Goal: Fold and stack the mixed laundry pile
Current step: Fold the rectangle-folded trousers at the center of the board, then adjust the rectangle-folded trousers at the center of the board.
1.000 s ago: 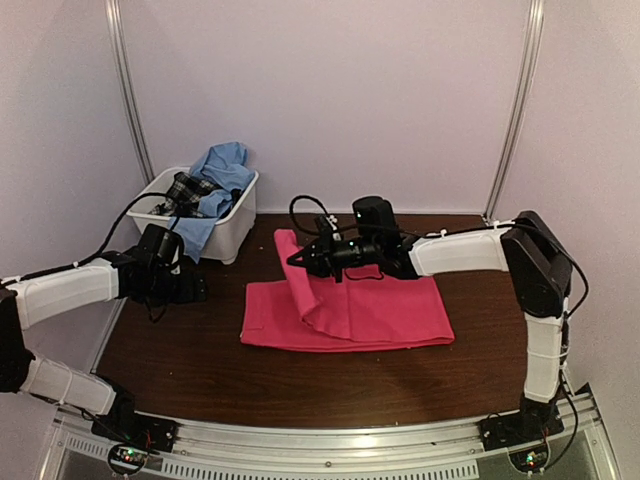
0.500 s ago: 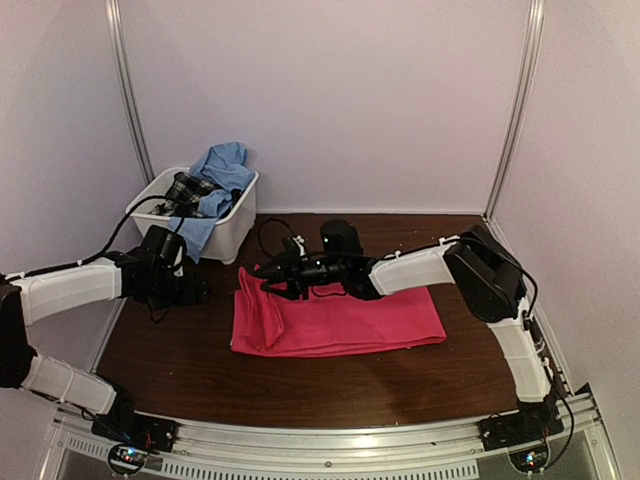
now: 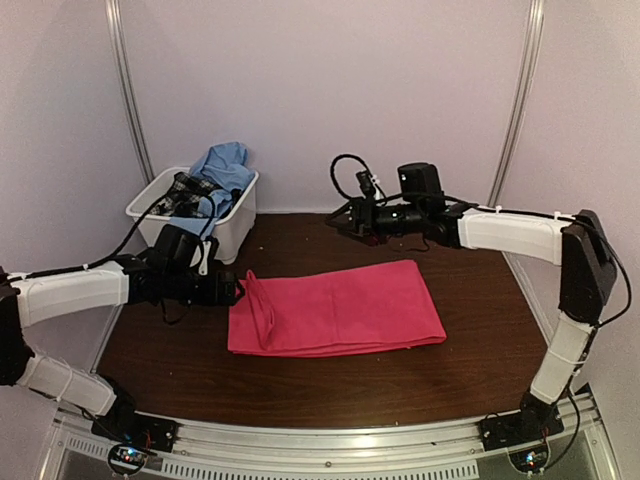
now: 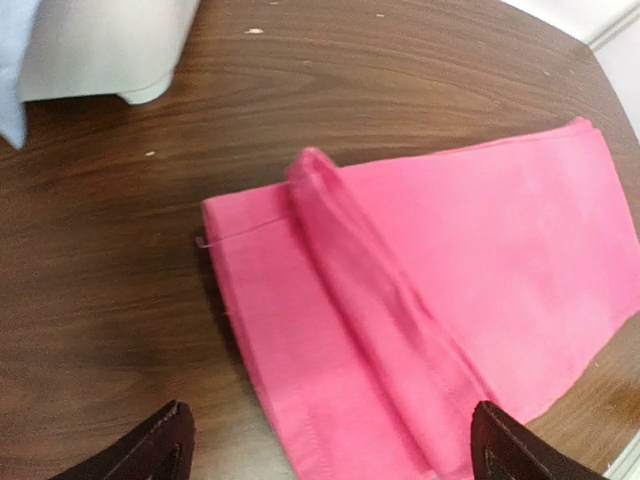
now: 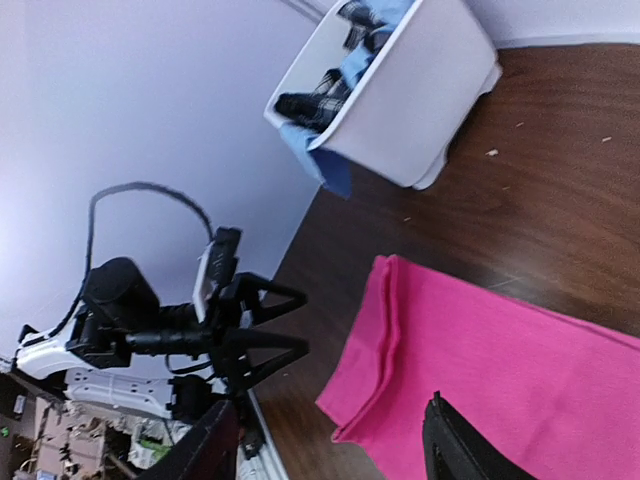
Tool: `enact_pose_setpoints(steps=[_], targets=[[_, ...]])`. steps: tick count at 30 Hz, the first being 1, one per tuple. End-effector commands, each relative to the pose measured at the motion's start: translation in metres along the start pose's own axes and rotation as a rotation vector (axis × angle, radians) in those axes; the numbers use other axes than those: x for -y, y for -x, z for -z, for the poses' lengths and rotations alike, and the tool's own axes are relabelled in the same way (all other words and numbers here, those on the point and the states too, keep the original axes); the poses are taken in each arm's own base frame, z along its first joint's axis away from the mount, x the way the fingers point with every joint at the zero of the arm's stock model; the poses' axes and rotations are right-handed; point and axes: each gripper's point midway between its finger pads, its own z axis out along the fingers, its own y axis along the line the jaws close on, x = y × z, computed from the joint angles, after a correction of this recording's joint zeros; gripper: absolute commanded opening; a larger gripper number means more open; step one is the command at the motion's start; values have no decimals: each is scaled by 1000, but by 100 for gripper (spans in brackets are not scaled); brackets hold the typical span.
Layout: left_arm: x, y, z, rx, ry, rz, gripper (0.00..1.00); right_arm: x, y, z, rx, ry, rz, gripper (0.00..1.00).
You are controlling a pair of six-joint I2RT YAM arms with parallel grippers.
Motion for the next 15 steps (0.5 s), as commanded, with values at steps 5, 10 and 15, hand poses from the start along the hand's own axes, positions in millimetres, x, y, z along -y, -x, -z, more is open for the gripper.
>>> enact_pose_setpoints(steps=[5, 10, 15], targets=[[90, 32, -8, 66, -177, -199, 98, 126, -8, 112, 79, -315, -18, 64], [131, 30, -35, 5, -245, -293, 93, 151, -18, 132, 39, -431, -10, 62], [153, 19, -68, -127, -290, -317, 83, 183, -37, 144, 26, -486, -89, 61]])
